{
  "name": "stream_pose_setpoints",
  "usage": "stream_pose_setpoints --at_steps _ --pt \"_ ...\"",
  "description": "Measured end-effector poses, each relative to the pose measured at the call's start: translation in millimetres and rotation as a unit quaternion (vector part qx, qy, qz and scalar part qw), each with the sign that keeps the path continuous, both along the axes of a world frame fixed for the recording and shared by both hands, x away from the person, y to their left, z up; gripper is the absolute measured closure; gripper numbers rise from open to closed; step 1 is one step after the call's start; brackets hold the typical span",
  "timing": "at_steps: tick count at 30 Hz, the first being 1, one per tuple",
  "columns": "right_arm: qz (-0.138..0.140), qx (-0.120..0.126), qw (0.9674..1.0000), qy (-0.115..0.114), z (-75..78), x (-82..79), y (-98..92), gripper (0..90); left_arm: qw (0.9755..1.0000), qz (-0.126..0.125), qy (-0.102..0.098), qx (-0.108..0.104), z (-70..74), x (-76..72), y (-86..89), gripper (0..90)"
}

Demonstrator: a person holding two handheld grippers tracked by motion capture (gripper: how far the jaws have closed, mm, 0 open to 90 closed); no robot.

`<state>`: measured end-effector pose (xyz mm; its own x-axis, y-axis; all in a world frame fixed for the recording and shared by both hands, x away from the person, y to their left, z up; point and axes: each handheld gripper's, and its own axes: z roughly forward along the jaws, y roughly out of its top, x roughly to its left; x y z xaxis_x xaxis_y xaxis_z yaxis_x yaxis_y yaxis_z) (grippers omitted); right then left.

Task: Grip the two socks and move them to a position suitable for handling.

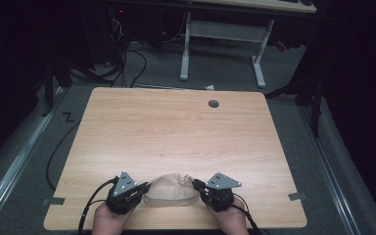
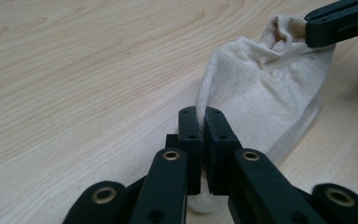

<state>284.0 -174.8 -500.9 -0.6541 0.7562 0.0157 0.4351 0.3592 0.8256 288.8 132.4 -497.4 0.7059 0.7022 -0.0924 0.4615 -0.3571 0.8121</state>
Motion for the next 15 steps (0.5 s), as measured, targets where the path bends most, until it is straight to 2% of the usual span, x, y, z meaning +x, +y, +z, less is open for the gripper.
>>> stream_pose_setpoints --at_steps 10,15 --pt "0.009 -0.007 0.9999 0.011 -4.8 -8.9 3.1 85.1 0.9999 -0.005 0.015 0.006 -8.9 -10.2 5.0 86.5" --pt "0.010 -0.014 0.9997 0.019 -10.3 -6.4 3.7 85.1 0.9997 -0.004 0.019 0.013 -10.9 -7.0 4.4 86.3"
